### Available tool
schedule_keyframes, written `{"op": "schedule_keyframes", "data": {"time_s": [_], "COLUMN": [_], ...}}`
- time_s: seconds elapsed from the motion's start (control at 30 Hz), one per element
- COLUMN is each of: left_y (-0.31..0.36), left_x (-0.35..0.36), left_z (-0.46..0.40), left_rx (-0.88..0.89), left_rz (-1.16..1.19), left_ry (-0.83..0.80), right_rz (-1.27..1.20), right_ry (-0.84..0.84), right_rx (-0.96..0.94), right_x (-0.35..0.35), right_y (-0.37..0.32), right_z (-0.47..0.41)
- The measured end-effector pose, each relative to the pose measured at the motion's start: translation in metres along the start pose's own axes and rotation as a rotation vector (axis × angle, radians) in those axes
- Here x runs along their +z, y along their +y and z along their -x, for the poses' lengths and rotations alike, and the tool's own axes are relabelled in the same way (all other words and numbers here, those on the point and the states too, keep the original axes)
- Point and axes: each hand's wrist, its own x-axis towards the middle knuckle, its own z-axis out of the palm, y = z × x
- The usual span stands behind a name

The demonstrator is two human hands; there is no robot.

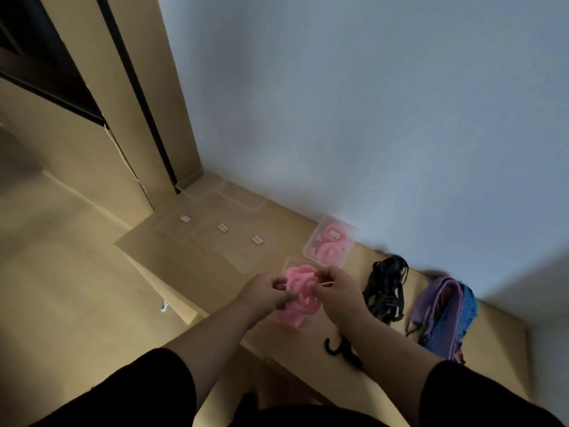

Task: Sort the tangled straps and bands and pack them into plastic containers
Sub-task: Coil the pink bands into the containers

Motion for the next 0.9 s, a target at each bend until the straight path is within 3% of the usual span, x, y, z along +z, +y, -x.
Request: {"op": "schedule_keyframes", "data": {"time_s": [0.2, 0.5, 0.8, 0.9], "left_y": [-0.003, 0.017, 0.010, 0.003], "left_x": [-0.017, -0.032, -0.026, -0.023], "left_z": [-0.027, -0.051, -0.079, -0.090], "left_rx": [-0.079, -0.112, 0.099, 0.289], "left_rz": [-0.123, 0.022, -0.703, -0.989], "left_ry": [-0.019, -0.087, -0.132, -0.158], "right_rz": [0.199, 0.252, 0.513, 0.525], "right_ry": [0.051, 0.175, 0.064, -0.007], "right_rx": [0.005, -0.021, -0.083, -0.114], "right_x": [0.028, 0.031, 0.042, 0.046], "right_y": [0.000, -0.003, 0.030, 0.035], "right_z": [-0.037, -0.069, -0.079, -0.075]}}
